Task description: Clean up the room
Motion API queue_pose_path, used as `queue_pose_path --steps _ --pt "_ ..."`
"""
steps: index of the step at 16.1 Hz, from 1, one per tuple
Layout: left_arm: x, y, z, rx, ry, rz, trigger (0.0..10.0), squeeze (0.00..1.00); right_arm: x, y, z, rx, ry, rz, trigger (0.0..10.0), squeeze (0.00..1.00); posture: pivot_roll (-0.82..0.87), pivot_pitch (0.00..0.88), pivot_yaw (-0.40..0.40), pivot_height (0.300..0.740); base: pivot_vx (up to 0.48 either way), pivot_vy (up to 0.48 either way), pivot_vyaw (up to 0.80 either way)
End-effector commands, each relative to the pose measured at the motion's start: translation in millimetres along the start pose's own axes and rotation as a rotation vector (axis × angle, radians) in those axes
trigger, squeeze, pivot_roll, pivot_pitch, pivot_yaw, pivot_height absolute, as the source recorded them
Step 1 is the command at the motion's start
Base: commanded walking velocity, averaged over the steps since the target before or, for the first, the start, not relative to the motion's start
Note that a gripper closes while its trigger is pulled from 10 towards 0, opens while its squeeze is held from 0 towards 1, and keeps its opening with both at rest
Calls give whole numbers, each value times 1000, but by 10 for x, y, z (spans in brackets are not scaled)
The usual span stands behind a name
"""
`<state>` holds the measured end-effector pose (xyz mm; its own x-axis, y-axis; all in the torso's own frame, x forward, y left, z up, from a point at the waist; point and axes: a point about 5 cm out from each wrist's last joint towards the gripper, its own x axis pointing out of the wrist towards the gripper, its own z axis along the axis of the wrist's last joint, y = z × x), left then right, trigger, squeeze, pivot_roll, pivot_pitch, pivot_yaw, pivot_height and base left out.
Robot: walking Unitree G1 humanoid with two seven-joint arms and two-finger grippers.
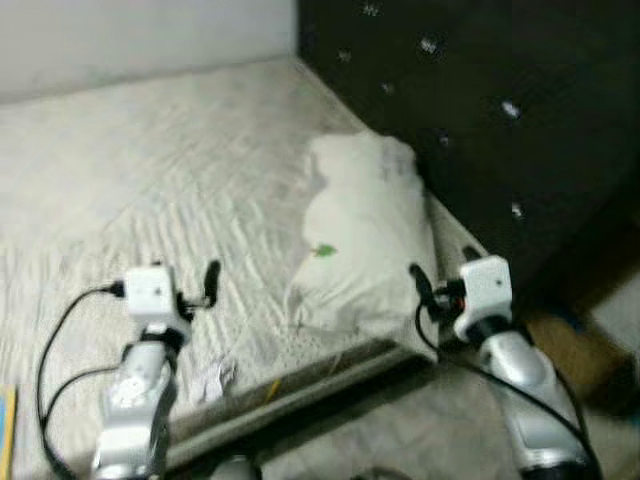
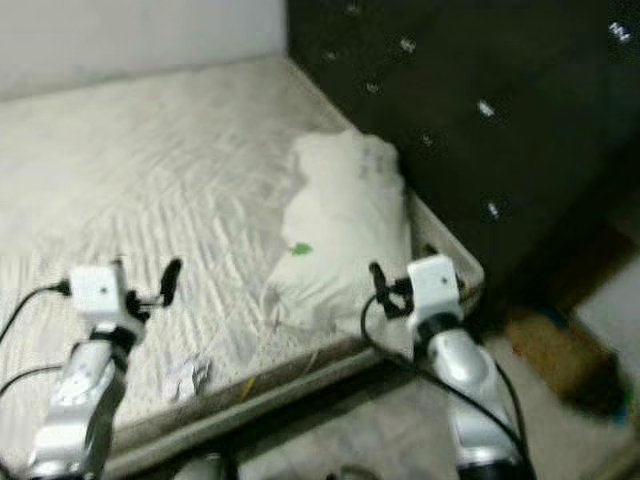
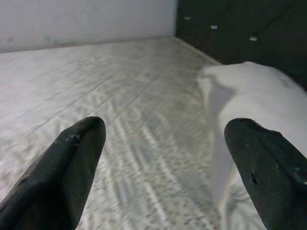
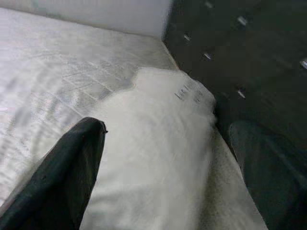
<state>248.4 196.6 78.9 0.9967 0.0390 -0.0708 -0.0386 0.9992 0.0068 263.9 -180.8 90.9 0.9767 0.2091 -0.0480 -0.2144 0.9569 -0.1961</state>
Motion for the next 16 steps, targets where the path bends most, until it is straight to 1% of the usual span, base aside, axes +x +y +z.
queue_pose_path --steps 1,2,9,11,16 --pt "-36 100 -36 28 16 36 10000 0 41 68 64 -2 -30 29 10000 0 24 42 -53 740 0 0 800" --pt "-33 100 -35 39 15 34 10000 0 44 62 65 -7 -30 29 10000 0 25 41 -53 740 0 0 800" --pt "-19 75 -49 41 18 38 10000 0 63 45 66 -20 -32 24 10000 0 24 32 -57 740 0 0 760" --pt "-10 91 -54 32 19 50 10000 0 82 6 72 -8 -34 6 10000 0 22 32 -60 740 0 0 0" --pt "-6 95 -53 31 20 55 10000 0 84 9 74 2 -36 -1 10000 0 22 40 -59 740 0 0 0"
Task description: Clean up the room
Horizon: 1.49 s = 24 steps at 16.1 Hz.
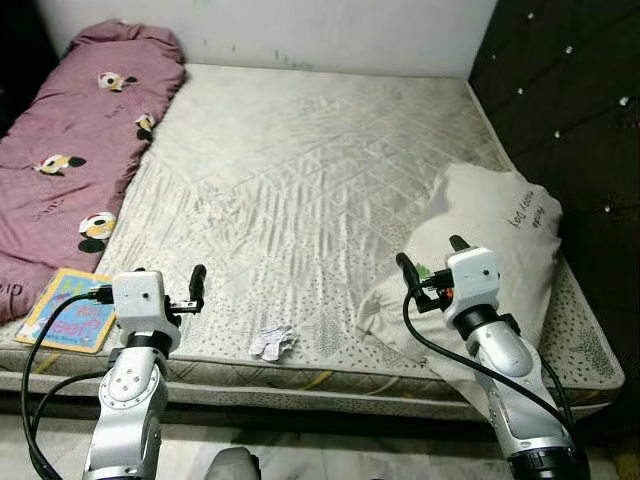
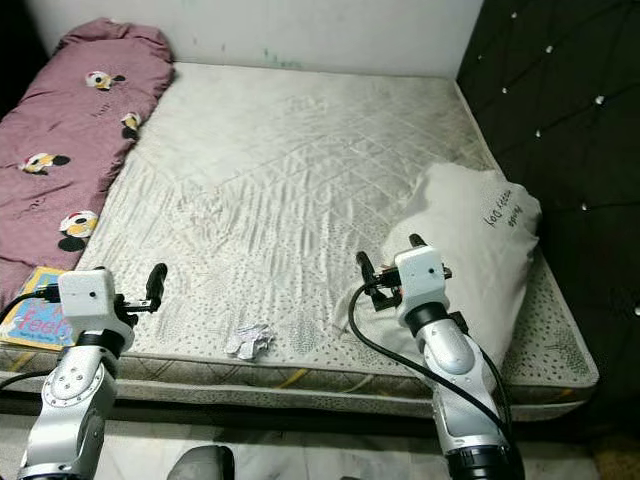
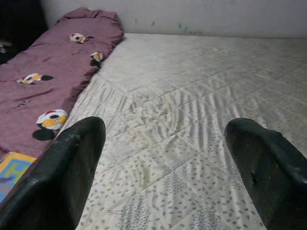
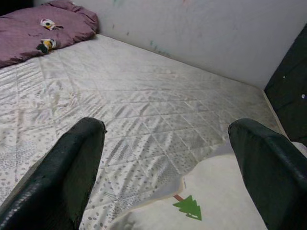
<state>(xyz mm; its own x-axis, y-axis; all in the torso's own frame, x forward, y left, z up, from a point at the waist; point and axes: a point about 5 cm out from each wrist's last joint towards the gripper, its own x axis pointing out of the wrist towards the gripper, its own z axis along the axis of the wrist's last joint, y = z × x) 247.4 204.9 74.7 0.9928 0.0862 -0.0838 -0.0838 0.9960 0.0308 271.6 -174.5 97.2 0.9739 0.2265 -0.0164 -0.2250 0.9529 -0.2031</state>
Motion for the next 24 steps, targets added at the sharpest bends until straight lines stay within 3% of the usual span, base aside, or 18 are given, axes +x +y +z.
queue_pose_path --steps 1,3,5,9,19,24 --pt "1 14 -8 11 5 6 10000 0 -11 -37 5 15 -5 -29 10000 0 21 41 -57 740 0 0 0" --pt "-5 -39 -1 -21 10 -50 10000 0 -86 -138 -12 8 2 -122 10000 0 12 45 -49 740 0 0 0" --pt "-8 -23 10 23 0 -38 10000 0 -228 -217 -52 16 24 -203 10000 0 -8 46 -37 740 0 0 0" --pt "-63 47 -46 5 23 -17 10000 0 -444 -273 -158 27 84 -256 10000 0 -18 52 -38 740 0 0 0" --pt "-23 13 -30 -10 20 -34 10000 0 -278 -267 -91 16 71 -213 10000 0 -5 47 -51 740 0 0 -194" --pt "-18 11 -36 -14 25 -47 10000 0 -270 -256 -97 15 74 -206 10000 0 -4 44 -50 740 0 442 0"
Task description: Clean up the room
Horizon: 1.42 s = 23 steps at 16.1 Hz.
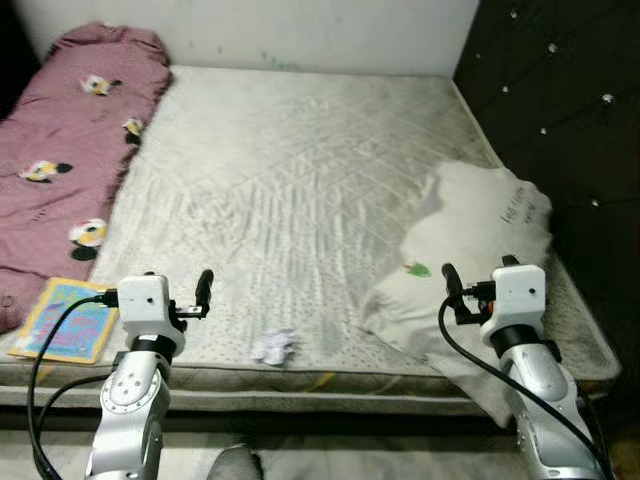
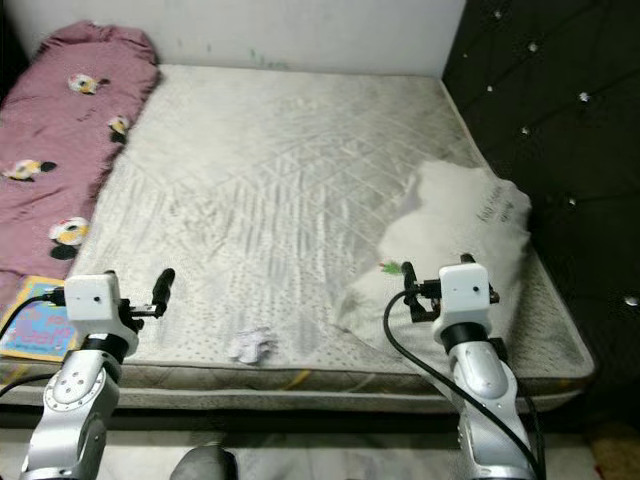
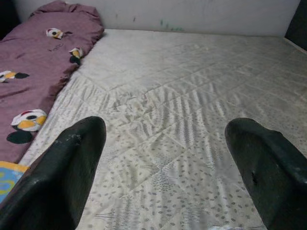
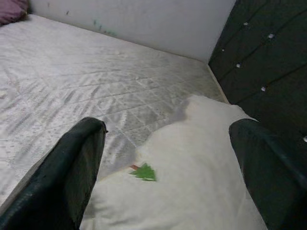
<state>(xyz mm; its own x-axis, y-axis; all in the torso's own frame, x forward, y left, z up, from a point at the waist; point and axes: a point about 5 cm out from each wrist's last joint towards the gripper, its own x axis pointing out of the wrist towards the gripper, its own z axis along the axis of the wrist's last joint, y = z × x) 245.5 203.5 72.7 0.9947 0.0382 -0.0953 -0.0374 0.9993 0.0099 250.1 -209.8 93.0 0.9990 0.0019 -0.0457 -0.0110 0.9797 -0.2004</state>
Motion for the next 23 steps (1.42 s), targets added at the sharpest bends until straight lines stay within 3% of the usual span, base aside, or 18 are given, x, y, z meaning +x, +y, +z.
queue_pose_path --steps 1,11,18,23 --pt "1 23 -14 2 15 1 10000 0 14 30 8 6 2 13 10000 0 -4 44 -50 740 0 480 0" --pt "29 21 -5 6 7 18 10000 0 128 72 56 2 -21 38 10000 0 5 47 -57 740 0 460 0" --pt "18 -40 28 2 -25 -34 10000 0 156 88 70 -4 -27 53 10000 0 0 54 -66 740 0 0 0" --pt "21 -56 26 -10 -28 -45 10000 0 163 96 73 -6 -30 59 10000 0 -3 53 -69 740 274 0 0"
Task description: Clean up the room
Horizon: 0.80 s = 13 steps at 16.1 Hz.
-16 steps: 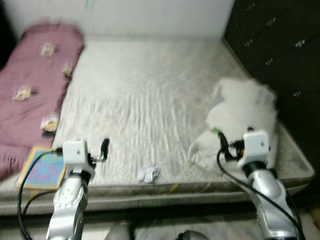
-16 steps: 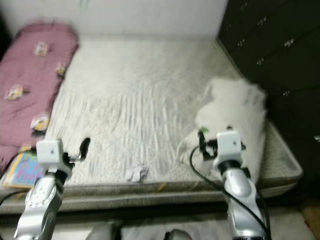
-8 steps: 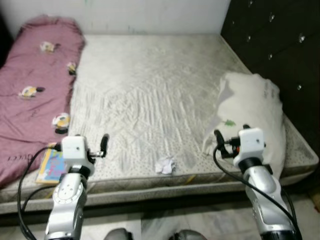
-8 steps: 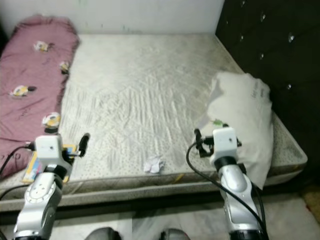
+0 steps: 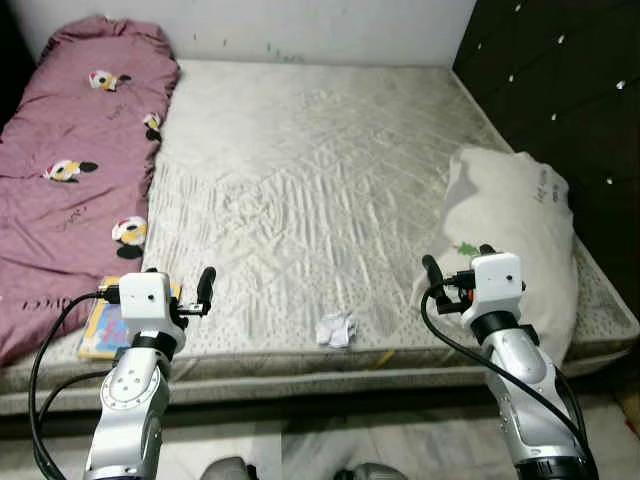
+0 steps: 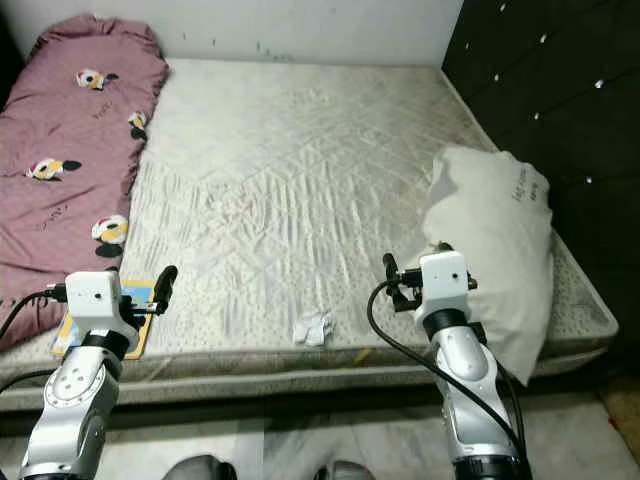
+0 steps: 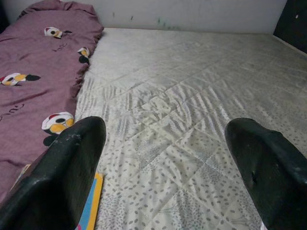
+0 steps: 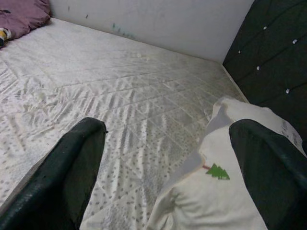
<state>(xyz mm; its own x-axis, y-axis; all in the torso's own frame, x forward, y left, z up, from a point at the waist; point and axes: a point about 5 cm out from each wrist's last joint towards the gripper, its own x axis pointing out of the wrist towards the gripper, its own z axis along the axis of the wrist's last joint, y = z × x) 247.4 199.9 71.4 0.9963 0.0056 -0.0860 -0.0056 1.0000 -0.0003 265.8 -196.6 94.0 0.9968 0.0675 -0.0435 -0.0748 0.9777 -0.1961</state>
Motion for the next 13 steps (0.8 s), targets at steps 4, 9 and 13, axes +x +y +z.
queue_pose_path --steps 4,9,13 --pt "11 -18 39 -3 -20 -17 10000 0 14 -35 31 -9 -15 -9 10000 0 -4 53 -68 740 319 0 0" --pt "29 3 49 6 -22 5 10000 0 27 -38 39 -8 -19 -14 10000 0 -4 58 -64 740 179 0 0" --pt "36 24 32 -15 -7 10 10000 0 16 -56 17 -2 -8 -23 10000 0 -5 57 -63 740 0 0 -291"
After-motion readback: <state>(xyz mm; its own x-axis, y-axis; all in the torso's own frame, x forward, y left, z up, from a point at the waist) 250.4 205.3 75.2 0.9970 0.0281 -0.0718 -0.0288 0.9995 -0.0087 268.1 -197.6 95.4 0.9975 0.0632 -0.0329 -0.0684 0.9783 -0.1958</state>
